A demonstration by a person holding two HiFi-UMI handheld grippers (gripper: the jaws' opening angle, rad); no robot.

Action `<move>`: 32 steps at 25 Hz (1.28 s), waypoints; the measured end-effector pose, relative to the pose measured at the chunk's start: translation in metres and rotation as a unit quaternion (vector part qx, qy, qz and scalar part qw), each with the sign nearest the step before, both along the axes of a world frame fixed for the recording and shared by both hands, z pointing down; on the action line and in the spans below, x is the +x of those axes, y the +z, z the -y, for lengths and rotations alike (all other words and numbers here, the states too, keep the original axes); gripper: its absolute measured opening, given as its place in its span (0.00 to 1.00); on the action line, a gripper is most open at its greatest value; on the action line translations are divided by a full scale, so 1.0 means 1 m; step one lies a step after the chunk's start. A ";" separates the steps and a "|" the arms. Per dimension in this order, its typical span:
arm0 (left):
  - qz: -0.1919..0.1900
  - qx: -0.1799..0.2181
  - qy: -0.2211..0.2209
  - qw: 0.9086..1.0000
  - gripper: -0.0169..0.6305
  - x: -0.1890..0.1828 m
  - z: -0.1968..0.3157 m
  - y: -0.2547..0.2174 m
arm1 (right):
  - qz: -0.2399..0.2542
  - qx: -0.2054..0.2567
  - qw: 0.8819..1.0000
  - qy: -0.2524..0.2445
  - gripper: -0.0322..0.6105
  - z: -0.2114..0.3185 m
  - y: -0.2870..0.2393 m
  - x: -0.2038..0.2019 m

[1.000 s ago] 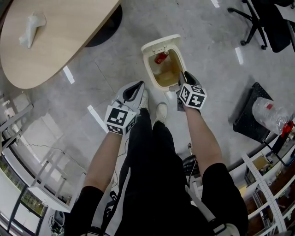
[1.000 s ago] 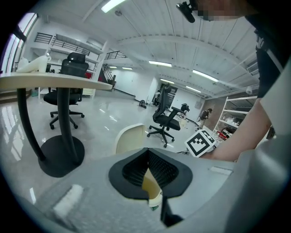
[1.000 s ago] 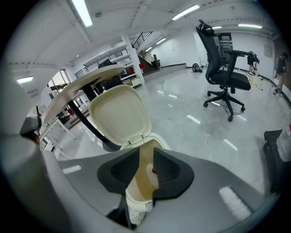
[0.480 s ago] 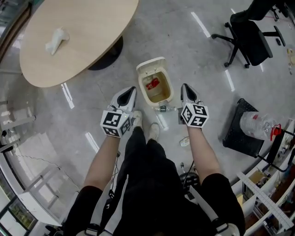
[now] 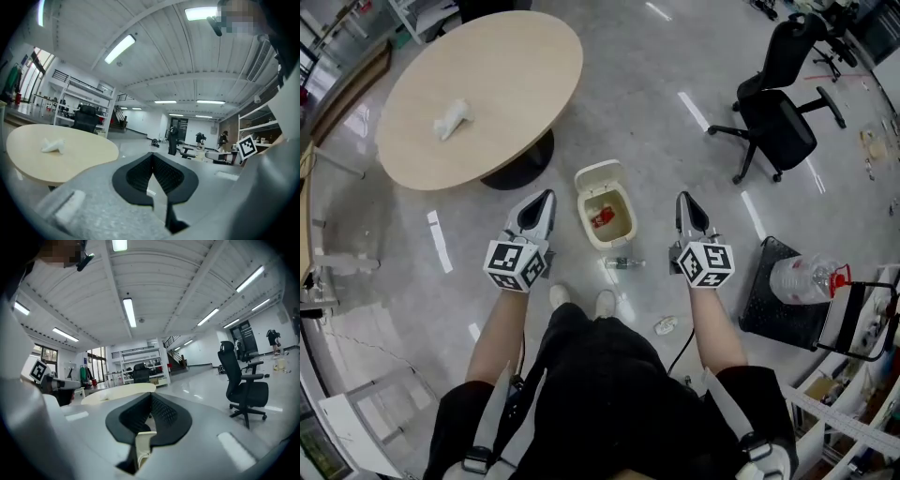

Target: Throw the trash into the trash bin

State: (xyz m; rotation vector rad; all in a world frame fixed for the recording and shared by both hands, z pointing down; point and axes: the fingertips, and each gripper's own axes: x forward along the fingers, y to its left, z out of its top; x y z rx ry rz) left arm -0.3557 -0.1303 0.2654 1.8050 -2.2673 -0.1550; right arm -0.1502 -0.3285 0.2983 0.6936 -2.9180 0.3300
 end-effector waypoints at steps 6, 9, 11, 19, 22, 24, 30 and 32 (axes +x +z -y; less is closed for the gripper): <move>0.012 0.051 0.014 0.999 0.03 0.014 -0.019 -0.055 | 0.050 0.041 0.998 -0.013 0.06 -0.040 -0.063 0.015; 0.015 0.069 0.028 0.997 0.03 0.015 -0.037 -0.070 | 0.060 0.054 0.997 -0.008 0.06 -0.065 -0.078 0.015; 0.016 0.077 0.039 0.996 0.03 0.015 -0.056 -0.078 | 0.059 0.060 0.996 -0.003 0.06 -0.087 -0.086 0.015; 0.021 0.093 0.083 0.992 0.03 0.009 -0.134 -0.101 | 0.085 0.067 0.993 0.036 0.06 -0.195 -0.121 0.015; 0.025 0.102 0.102 0.989 0.03 0.010 -0.160 -0.105 | 0.084 0.072 0.992 0.056 0.06 -0.225 -0.125 0.033; 0.032 0.102 0.109 0.988 0.03 0.011 -0.175 -0.107 | 0.078 0.074 0.992 0.070 0.06 -0.239 -0.124 0.046; 0.072 0.093 0.123 0.985 0.03 0.023 -0.195 -0.108 | 0.065 0.079 0.989 0.108 0.06 -0.258 -0.120 0.093; 0.074 0.098 0.124 0.985 0.03 0.029 -0.193 -0.108 | 0.067 0.079 0.987 0.120 0.06 -0.257 -0.116 0.108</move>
